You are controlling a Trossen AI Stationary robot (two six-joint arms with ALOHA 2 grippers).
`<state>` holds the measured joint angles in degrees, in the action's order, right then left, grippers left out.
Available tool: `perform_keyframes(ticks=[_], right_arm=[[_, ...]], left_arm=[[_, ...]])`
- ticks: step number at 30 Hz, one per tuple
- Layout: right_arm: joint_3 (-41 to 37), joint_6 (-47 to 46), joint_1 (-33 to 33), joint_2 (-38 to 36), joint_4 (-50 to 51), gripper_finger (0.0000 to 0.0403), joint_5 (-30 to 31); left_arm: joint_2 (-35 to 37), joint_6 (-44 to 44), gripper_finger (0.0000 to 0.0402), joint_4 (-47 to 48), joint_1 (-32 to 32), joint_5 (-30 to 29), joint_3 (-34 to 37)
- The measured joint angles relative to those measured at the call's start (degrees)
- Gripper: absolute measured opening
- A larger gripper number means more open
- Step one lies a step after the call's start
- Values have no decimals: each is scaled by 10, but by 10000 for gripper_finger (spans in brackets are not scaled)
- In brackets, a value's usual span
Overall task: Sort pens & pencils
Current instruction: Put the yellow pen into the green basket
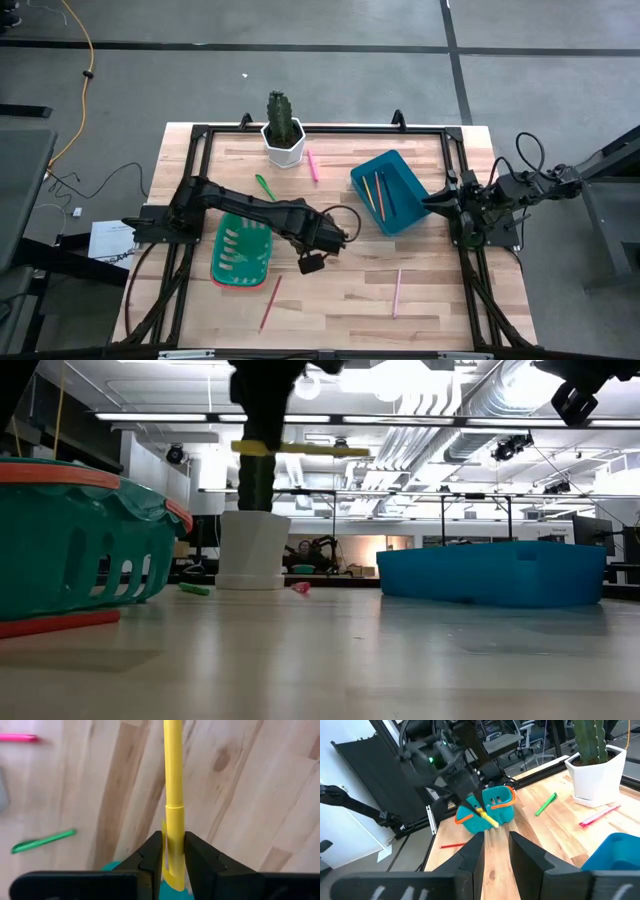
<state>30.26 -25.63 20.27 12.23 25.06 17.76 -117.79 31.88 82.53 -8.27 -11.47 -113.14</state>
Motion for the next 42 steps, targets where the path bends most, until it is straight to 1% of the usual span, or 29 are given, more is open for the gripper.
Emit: perform_keyframes(ticks=[12,25,32,42], right_arm=[[0,-10,0,-3,0,81,0],[0,-29,0,-3,-10,81,7],[0,-30,0,-3,-33,81,32],[0,-46,0,-3,-38,81,73]], left_arm=[[98,16,64,46,0,-63,0],[192,13,64,75,0,-83,6],[243,-9,64,75,0,-101,13],[310,-50,64,75,0,-122,13]])
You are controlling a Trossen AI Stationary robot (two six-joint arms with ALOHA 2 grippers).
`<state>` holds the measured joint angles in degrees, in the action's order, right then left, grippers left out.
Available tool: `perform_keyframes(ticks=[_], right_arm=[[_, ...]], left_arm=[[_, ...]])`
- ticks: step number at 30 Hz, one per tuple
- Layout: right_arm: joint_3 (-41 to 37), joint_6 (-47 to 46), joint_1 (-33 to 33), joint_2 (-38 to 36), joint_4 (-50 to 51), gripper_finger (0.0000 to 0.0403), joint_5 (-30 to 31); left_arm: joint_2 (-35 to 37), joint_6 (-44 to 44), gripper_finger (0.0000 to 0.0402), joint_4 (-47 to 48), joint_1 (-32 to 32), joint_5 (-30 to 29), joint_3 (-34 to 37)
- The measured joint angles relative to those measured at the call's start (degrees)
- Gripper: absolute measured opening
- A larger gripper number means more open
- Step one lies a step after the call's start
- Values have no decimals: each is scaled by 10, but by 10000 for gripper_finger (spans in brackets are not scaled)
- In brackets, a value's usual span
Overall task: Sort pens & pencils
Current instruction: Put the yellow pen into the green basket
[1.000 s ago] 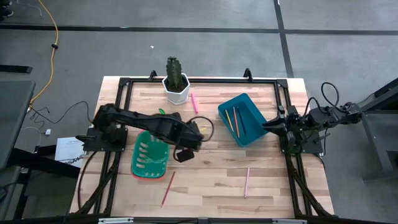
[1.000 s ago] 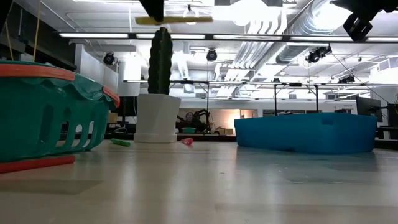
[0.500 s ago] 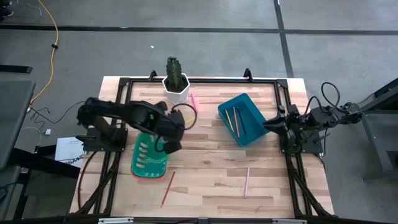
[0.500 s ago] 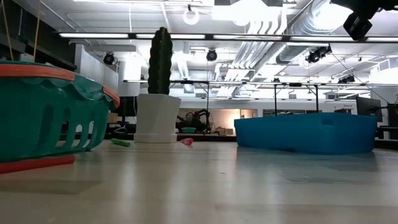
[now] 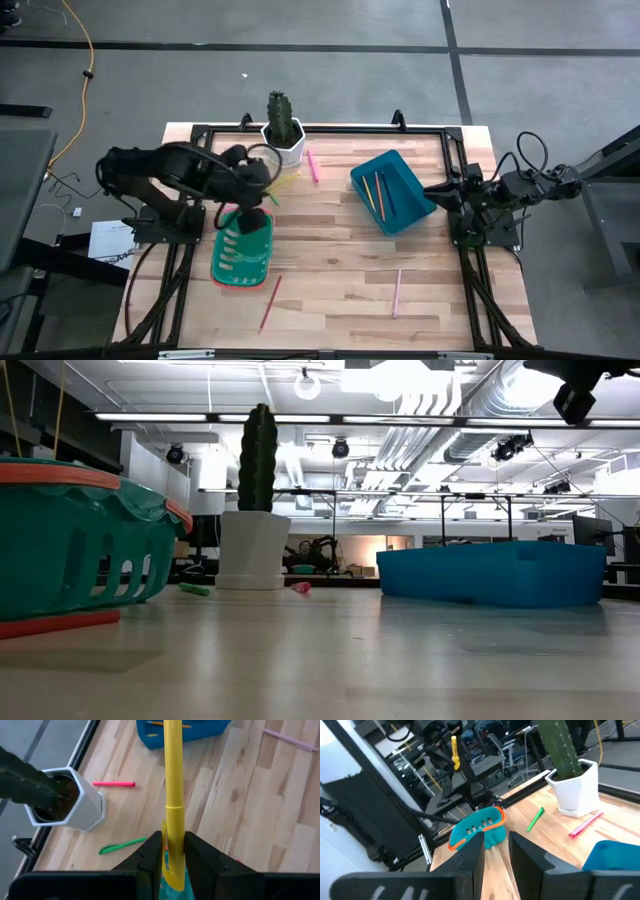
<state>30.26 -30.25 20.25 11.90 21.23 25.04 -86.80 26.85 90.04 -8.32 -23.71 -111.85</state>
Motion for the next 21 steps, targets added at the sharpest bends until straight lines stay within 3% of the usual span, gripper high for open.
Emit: perform_keyframes(ticks=[14,21], right_arm=[[0,-13,0,1,-33,81,65],[0,-15,0,1,-44,81,83]], left_arm=[[107,-55,64,-1,0,28,4],[234,2,64,-3,0,67,138]])
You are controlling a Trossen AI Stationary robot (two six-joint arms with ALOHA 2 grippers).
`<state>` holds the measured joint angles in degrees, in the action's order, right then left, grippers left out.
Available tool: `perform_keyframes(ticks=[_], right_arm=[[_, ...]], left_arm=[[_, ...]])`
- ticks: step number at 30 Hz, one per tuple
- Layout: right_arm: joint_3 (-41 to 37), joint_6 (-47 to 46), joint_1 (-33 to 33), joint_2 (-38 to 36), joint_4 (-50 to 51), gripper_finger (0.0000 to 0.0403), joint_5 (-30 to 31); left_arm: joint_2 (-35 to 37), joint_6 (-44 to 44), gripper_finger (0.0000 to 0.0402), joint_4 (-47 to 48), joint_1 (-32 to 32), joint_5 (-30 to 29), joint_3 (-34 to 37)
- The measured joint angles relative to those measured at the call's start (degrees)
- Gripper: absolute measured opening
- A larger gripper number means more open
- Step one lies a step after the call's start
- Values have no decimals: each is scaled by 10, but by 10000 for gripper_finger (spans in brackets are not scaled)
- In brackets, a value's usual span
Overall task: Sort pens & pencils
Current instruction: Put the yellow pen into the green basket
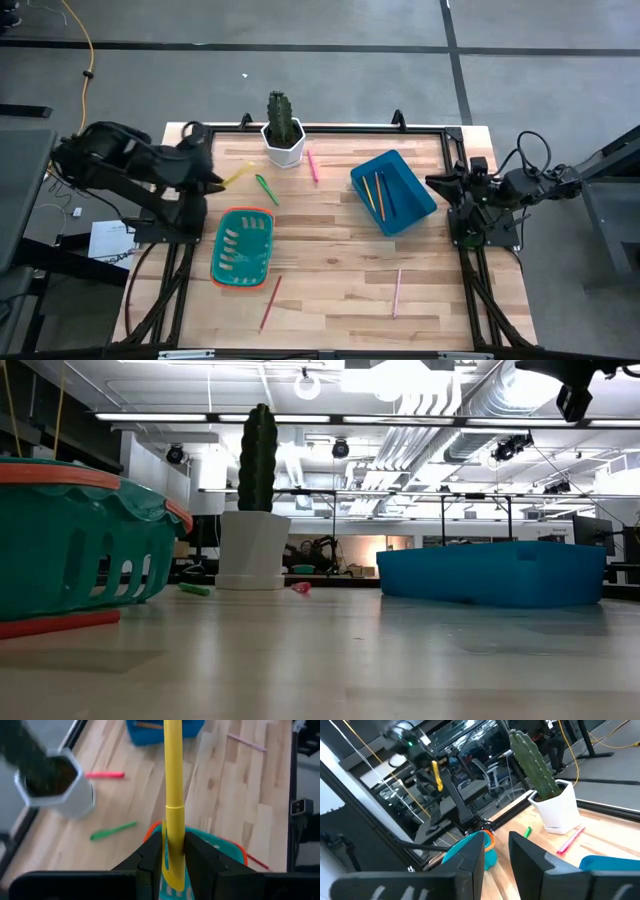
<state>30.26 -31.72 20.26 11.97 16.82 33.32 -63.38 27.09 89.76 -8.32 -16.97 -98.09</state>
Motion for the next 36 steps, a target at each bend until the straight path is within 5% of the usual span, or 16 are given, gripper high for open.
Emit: perform_keyframes(ticks=[8,17,25,36], right_arm=[[0,-2,0,0,-4,81,11],[0,-5,0,0,-1,81,11],[0,-9,0,0,15,81,12],[0,-4,0,0,24,81,7]], left_arm=[[105,57,64,-210,-44,29,233],[105,230,64,-267,-153,67,423],[105,387,65,-294,-217,44,470],[92,466,65,-250,-217,61,472]])
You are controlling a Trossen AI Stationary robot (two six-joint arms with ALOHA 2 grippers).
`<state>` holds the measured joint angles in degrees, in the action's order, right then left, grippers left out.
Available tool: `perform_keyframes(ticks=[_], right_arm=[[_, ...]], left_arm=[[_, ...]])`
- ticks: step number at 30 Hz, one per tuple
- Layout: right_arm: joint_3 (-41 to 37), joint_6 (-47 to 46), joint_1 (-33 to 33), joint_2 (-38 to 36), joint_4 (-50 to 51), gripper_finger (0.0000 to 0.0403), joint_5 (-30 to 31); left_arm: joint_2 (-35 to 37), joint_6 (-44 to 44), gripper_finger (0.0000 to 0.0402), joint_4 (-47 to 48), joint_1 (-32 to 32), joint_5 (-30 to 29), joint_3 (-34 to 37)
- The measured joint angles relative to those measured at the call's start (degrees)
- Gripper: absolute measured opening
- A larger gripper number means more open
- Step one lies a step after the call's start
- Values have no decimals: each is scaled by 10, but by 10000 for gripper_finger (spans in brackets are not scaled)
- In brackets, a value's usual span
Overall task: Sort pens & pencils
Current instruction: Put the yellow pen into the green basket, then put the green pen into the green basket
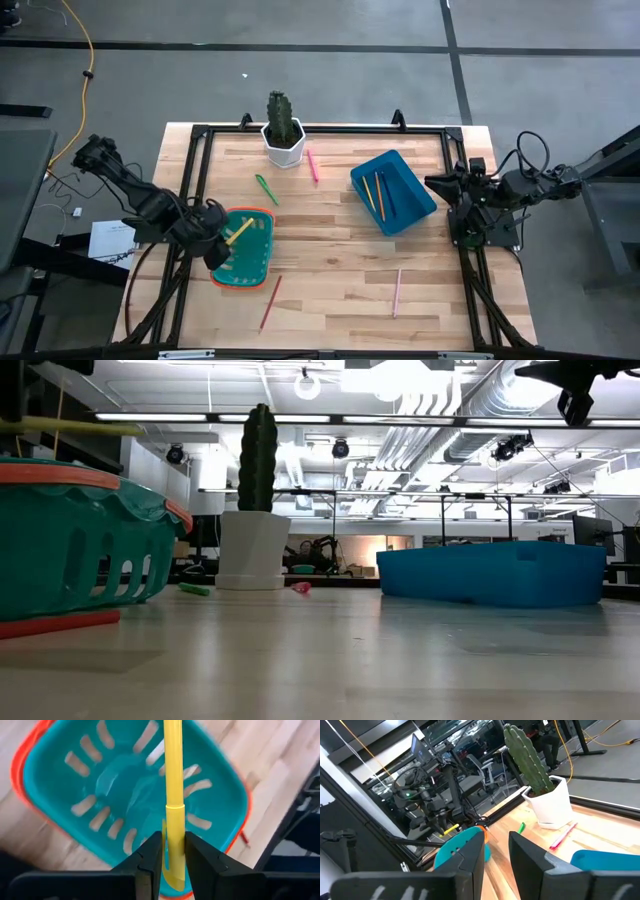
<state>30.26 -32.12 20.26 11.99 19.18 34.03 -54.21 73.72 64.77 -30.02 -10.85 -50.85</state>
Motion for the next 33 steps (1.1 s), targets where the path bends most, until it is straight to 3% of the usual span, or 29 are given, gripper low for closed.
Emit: perform_keyframes(ticks=[20,33], right_arm=[[0,2,0,0,32,81,-30],[0,1,0,0,37,81,-53]], left_arm=[[-50,34,70,-37,0,0,0],[-49,61,181,-37,0,-34,0]])
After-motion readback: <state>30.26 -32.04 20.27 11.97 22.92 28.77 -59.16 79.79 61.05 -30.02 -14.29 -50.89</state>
